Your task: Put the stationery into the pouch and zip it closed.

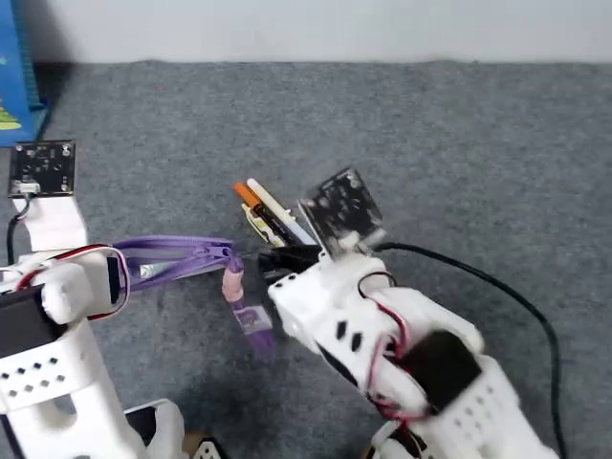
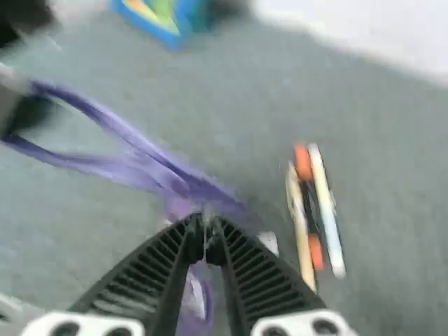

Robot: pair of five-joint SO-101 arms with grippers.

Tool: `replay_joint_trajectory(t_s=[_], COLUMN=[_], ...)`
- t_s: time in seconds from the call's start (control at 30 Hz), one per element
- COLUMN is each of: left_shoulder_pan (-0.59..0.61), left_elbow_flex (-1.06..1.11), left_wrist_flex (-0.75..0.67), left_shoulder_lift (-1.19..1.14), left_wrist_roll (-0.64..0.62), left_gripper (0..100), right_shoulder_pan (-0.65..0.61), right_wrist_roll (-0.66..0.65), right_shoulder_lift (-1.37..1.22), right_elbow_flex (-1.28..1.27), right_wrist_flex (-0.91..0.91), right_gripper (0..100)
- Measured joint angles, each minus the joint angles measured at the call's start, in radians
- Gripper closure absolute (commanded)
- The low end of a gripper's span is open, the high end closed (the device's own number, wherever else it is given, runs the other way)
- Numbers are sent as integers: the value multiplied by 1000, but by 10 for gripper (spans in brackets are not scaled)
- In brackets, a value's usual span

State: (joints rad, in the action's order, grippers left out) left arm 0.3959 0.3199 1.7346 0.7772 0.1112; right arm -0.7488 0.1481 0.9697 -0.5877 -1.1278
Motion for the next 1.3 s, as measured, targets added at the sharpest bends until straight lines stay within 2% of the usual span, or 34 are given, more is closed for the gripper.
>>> replay_joint_trajectory(t_s=[0.17, 0.37, 0.63, 0.8, 1.3], left_shoulder_pan=[40, 57, 57, 57, 63], left_elbow_flex=[6, 9, 9, 9, 75], left_wrist_flex=[0, 0, 0, 0, -26], left_shoulder_lift=[0, 0, 0, 0, 11], left_wrist_roll=[0, 0, 0, 0, 18], left_gripper=[987, 987, 987, 987, 987], right_shoulder_pan=[64, 100, 100, 100, 101], right_wrist_roll=[3, 3, -98, -132, -138], right_shoulder_lift=[-101, -405, -865, -1062, -1280], right_elbow_flex=[-153, -153, 71, 209, 381], right_wrist_flex=[66, 110, 127, 127, 127], right_gripper=[880, 874, 874, 881, 905])
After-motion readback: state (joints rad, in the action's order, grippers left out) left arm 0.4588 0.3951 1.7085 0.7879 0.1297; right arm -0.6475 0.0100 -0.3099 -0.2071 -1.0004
